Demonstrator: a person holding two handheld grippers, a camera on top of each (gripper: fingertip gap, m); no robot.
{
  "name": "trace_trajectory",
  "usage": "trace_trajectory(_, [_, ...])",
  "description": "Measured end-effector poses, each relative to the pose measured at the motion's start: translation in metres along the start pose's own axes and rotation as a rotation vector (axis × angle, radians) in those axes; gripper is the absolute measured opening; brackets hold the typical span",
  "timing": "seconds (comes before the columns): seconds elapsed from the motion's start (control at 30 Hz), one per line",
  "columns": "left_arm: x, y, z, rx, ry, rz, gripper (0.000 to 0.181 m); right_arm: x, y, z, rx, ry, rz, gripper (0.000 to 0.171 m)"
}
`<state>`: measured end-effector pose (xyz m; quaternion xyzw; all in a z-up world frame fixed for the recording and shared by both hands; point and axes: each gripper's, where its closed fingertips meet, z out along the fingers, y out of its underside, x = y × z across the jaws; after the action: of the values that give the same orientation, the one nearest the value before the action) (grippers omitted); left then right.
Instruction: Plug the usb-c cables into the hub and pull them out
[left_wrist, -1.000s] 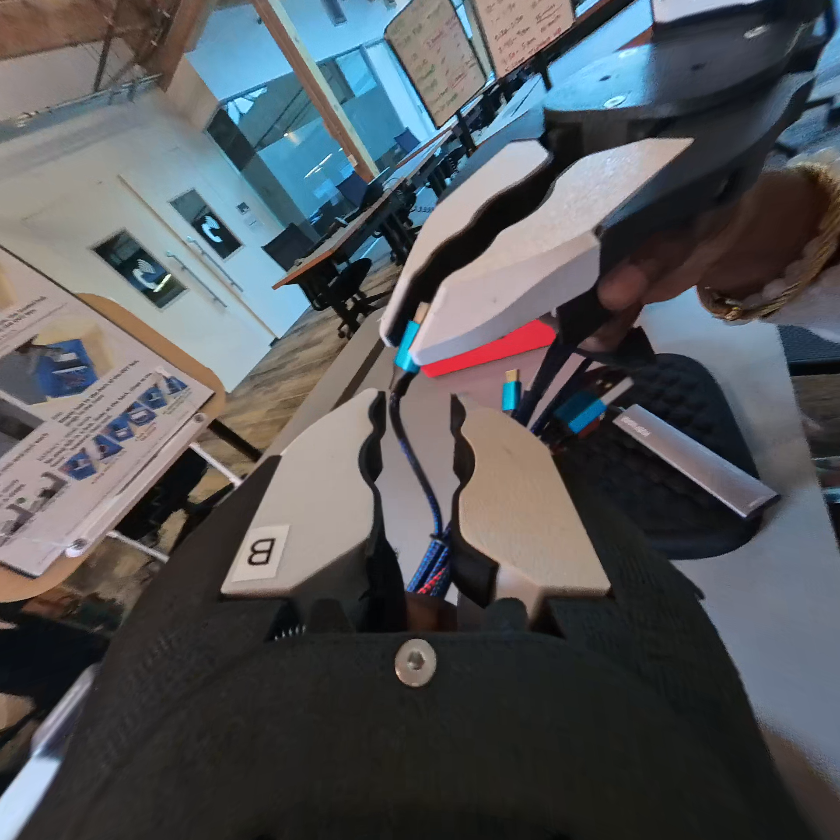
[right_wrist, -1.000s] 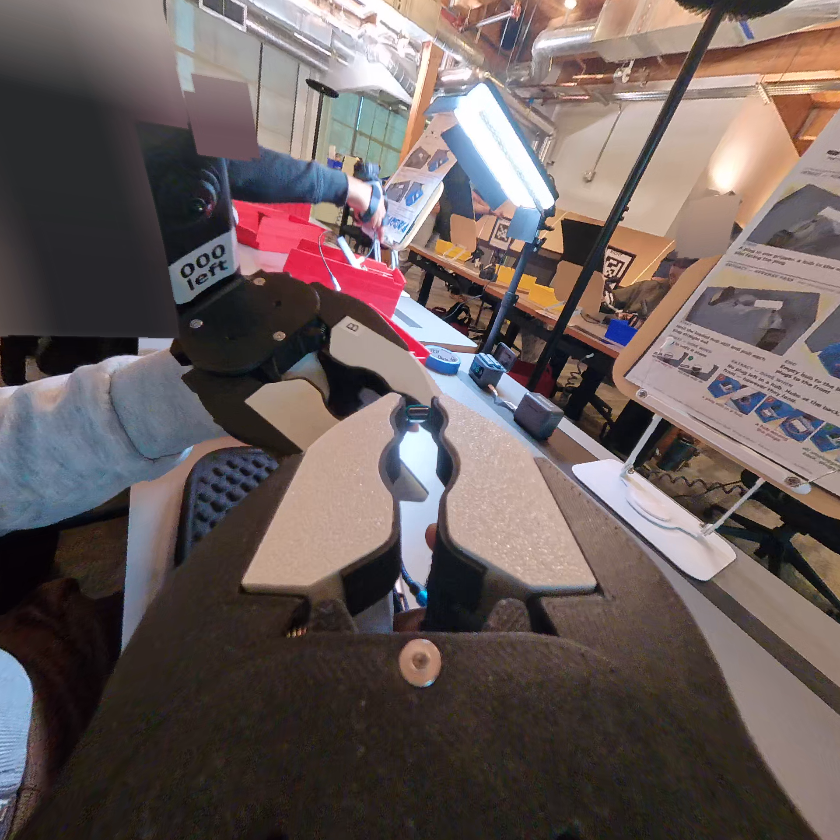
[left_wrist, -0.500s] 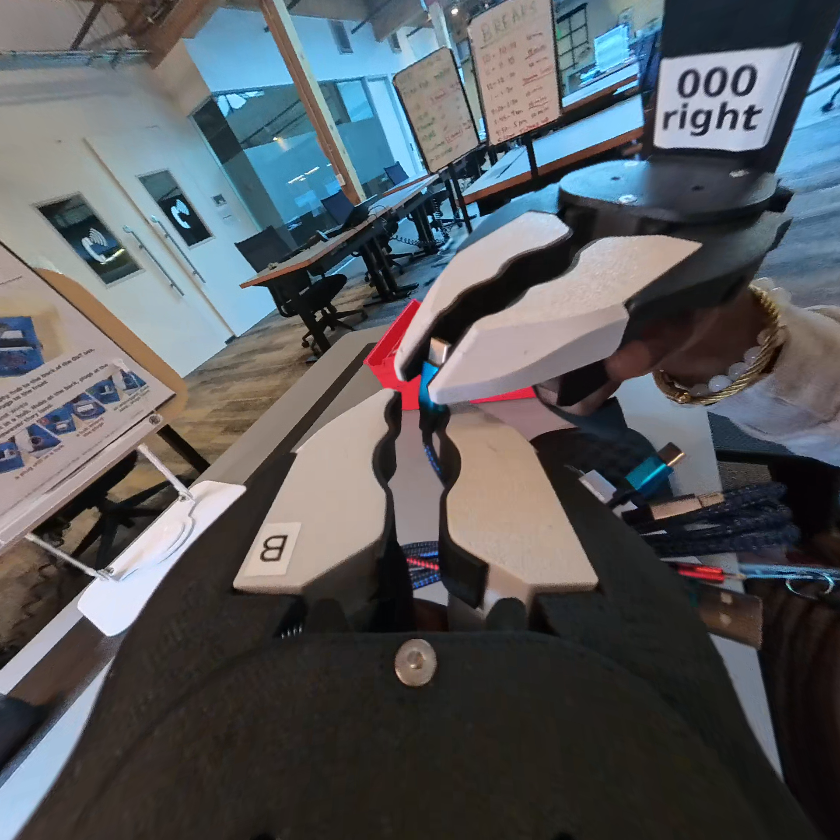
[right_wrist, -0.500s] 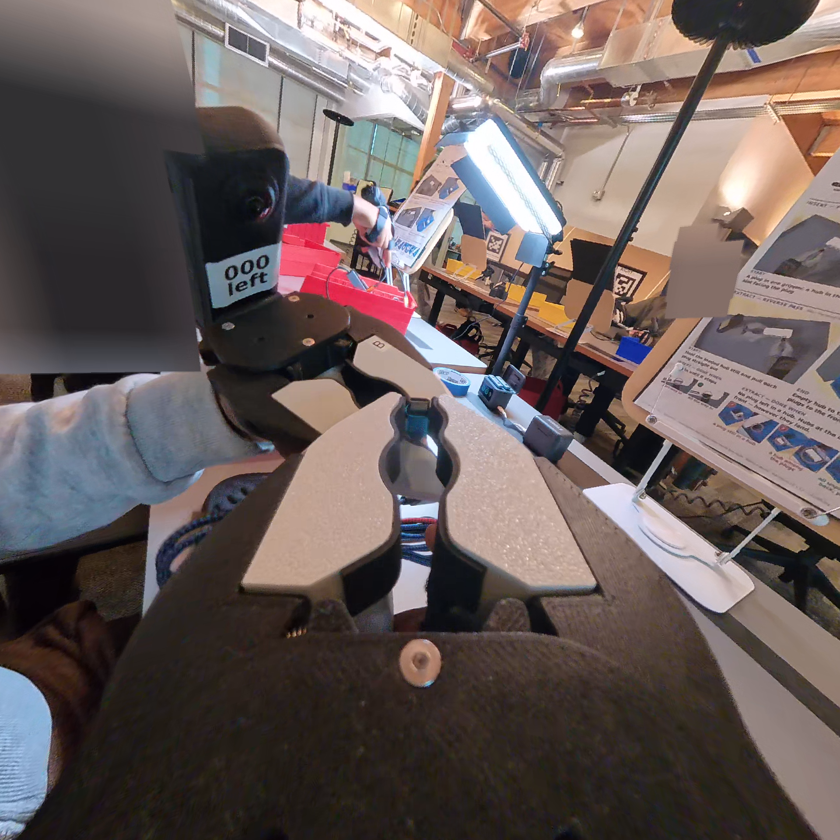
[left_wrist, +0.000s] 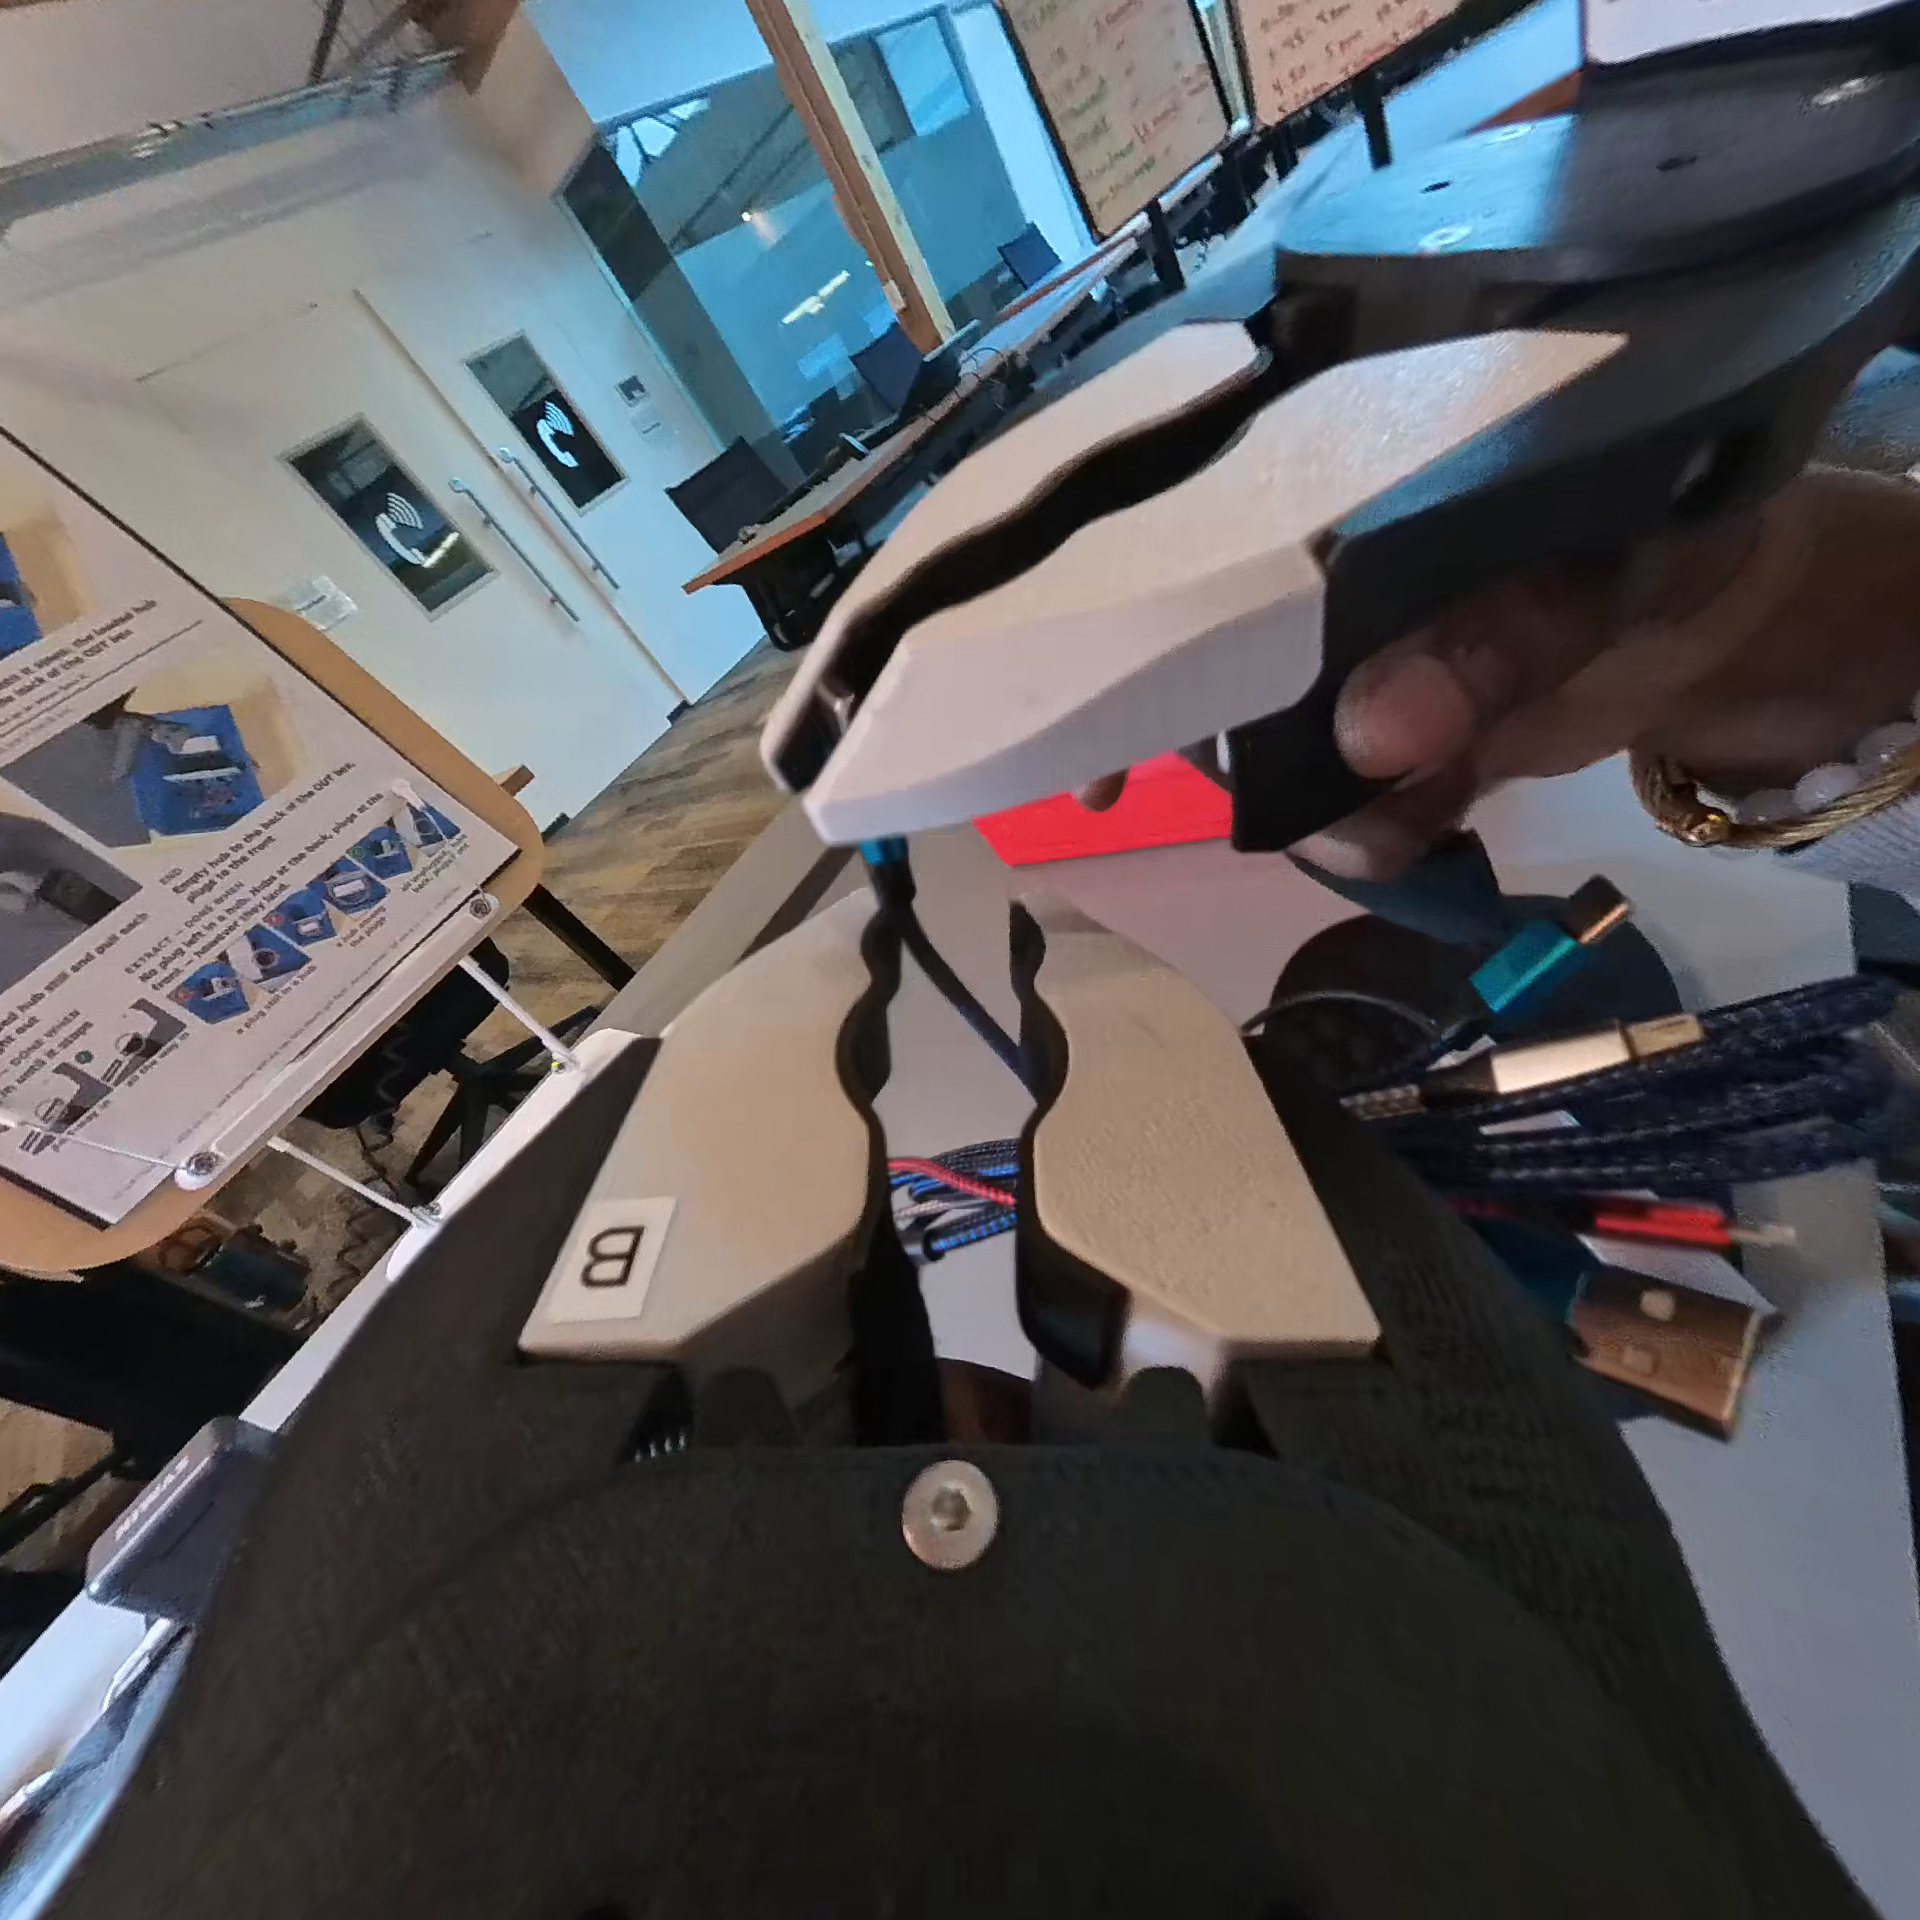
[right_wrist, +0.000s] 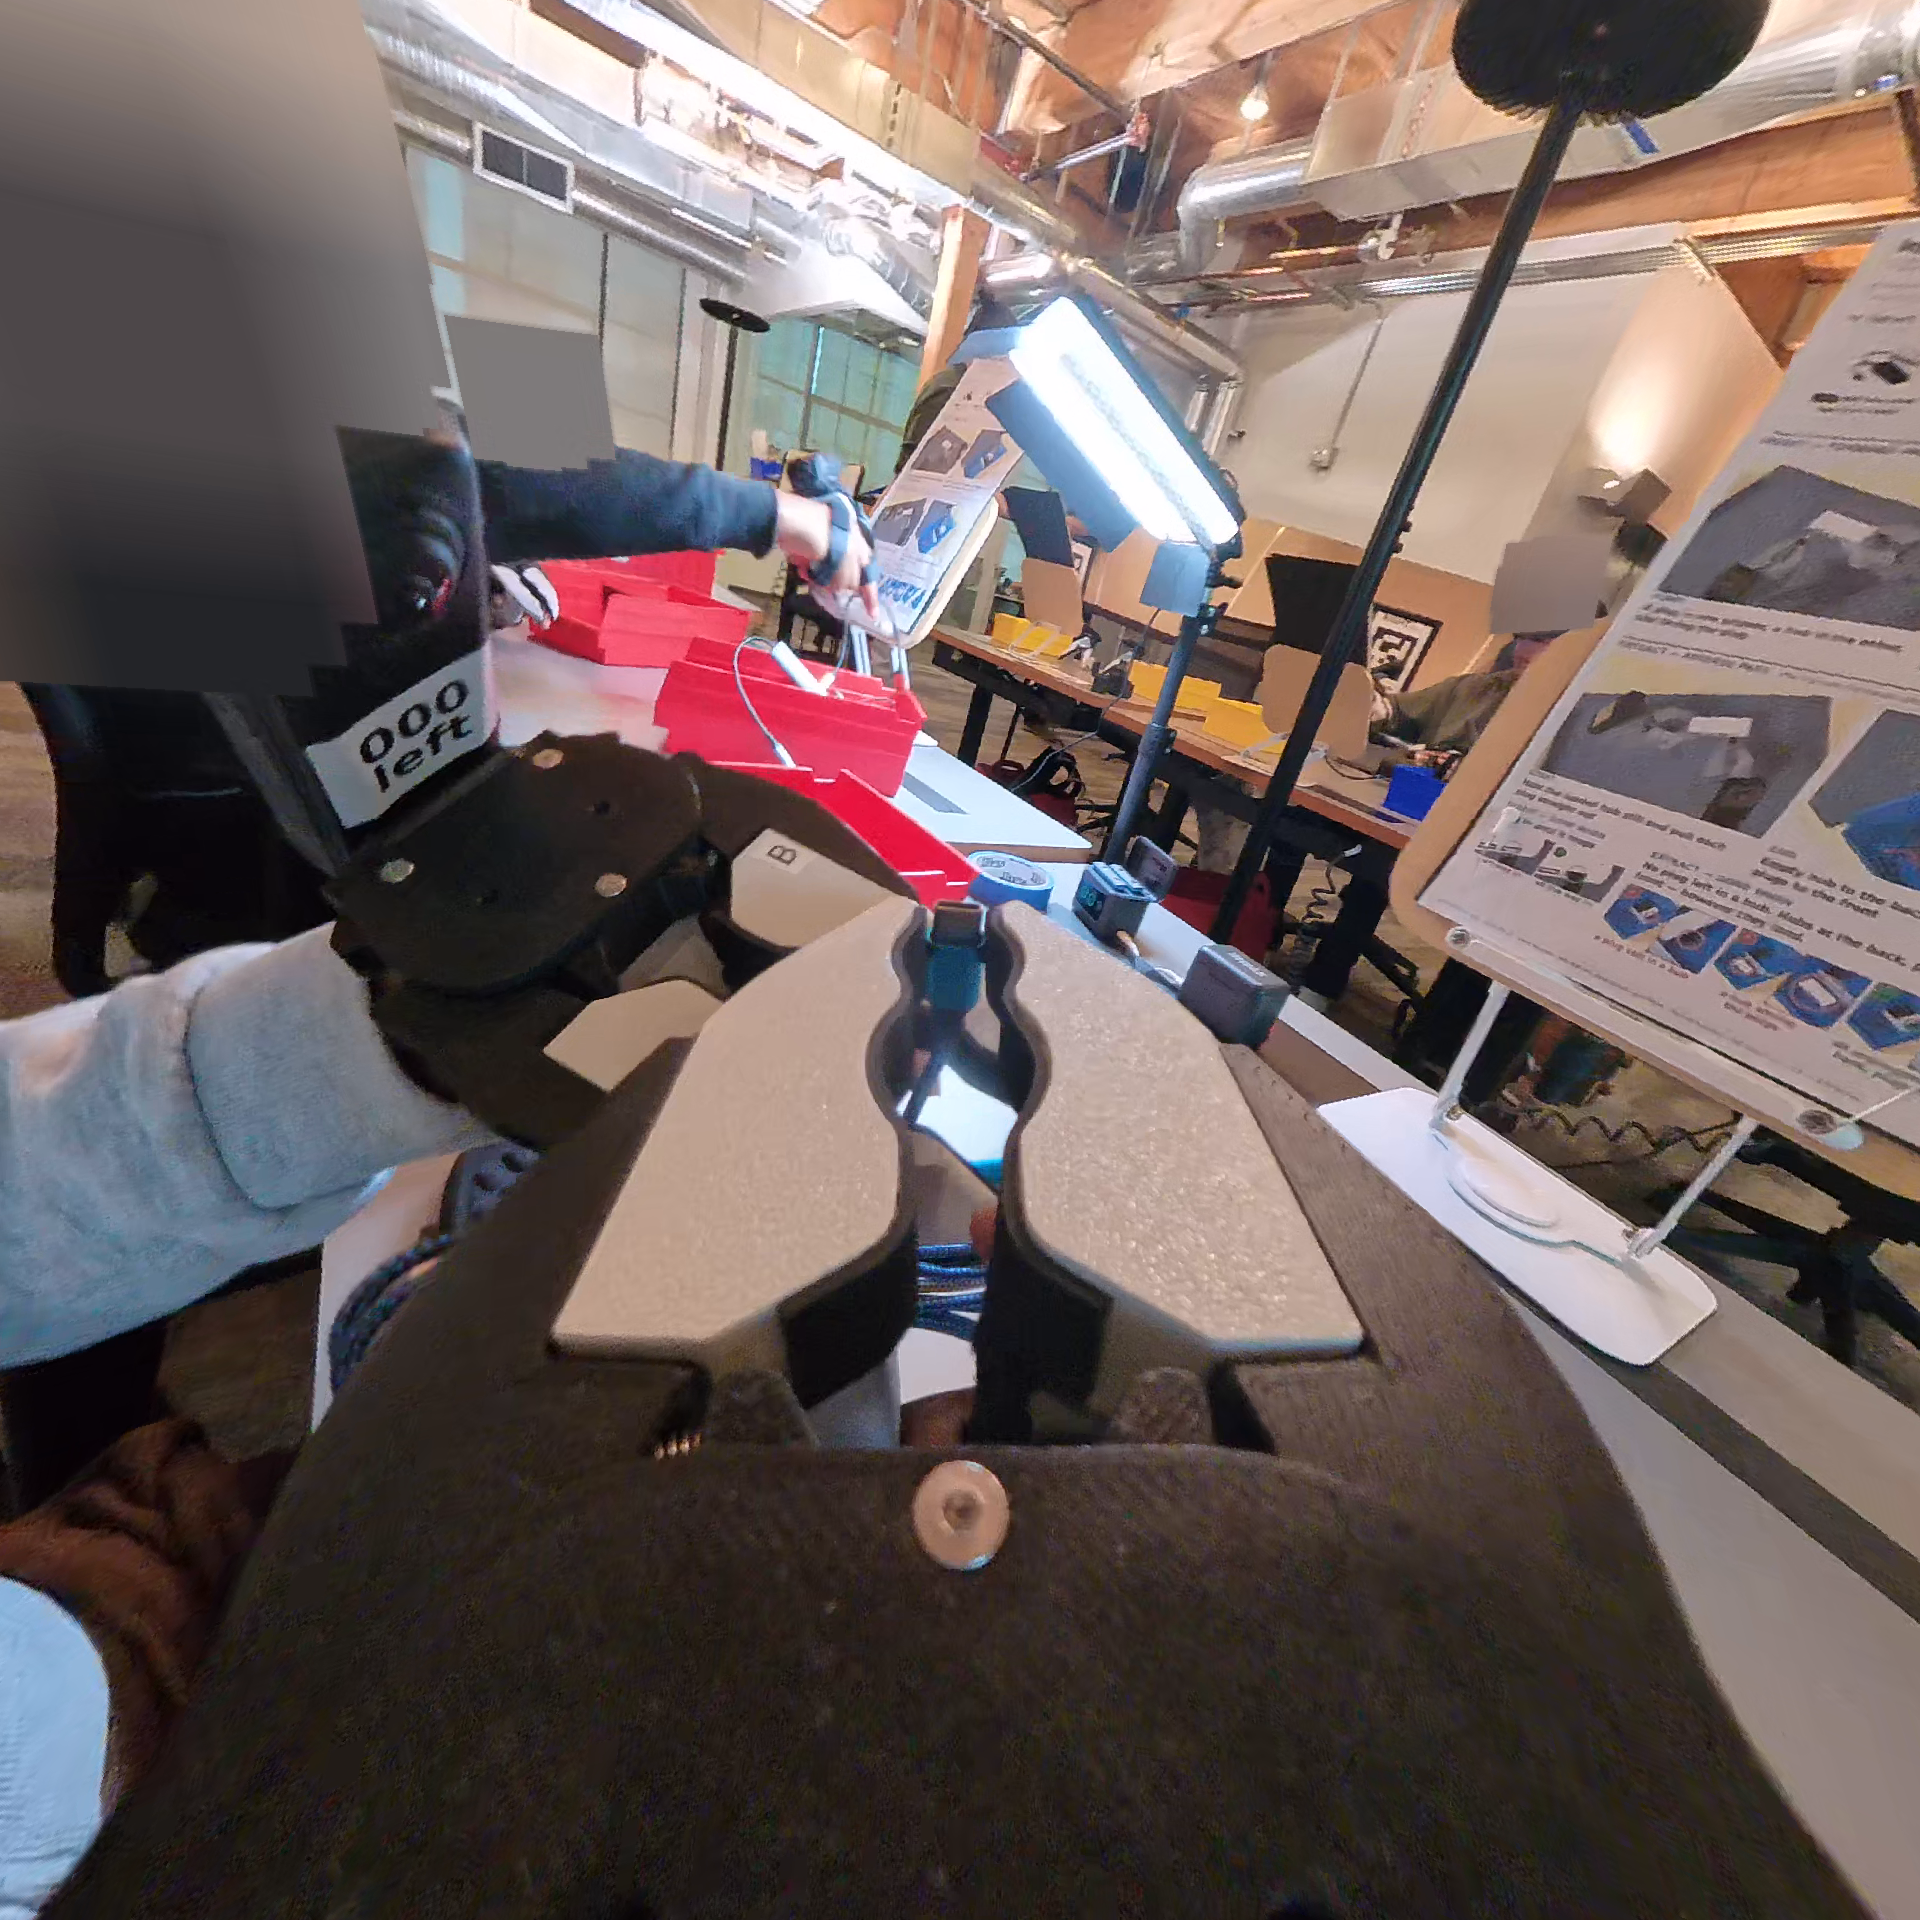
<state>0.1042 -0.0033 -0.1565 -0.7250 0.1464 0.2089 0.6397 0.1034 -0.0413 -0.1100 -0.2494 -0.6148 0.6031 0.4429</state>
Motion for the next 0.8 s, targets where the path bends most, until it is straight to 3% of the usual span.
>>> trace_trajectory(0.1, [-0.007,-0.007,-0.004,0.081,-0.043,-0.071,0.031,0.010,-0.002,-0.004,0.029,0.020,0.060,0.010])
trace_trajectory(0.23, [-0.033,-0.041,-0.027,0.386,-0.118,-0.335,0.041,0.024,-0.004,-0.007,0.088,0.025,0.183,0.010])
trace_trajectory(0.3, [-0.021,-0.061,-0.042,0.589,0.026,-0.494,0.036,0.032,-0.003,-0.007,0.113,0.037,0.234,0.010])
trace_trajectory(0.33, [-0.008,-0.063,-0.042,0.610,0.151,-0.583,0.033,0.035,-0.003,-0.007,0.125,0.040,0.258,0.010])
trace_trajectory(0.4, [0.025,-0.061,-0.035,0.577,0.409,-0.721,0.034,0.040,-0.003,-0.007,0.143,0.048,0.295,0.010])
trace_trajectory(0.43, [0.032,-0.061,-0.032,0.574,0.461,-0.781,0.034,0.041,-0.003,-0.007,0.144,0.055,0.298,0.010])
trace_trajectory(0.57, [0.048,-0.050,-0.011,0.524,0.509,-0.928,0.032,0.035,-0.005,-0.008,0.119,0.053,0.251,0.010])
trace_trajectory(0.67, [0.043,-0.038,-0.003,0.488,0.493,-1.007,0.017,0.031,-0.006,-0.010,0.092,0.063,0.187,0.010])
trace_trajectory(0.8, [0.026,-0.023,-0.003,0.458,0.383,-0.931,0.018,0.036,0.003,-0.009,0.015,0.112,0.127,0.010])
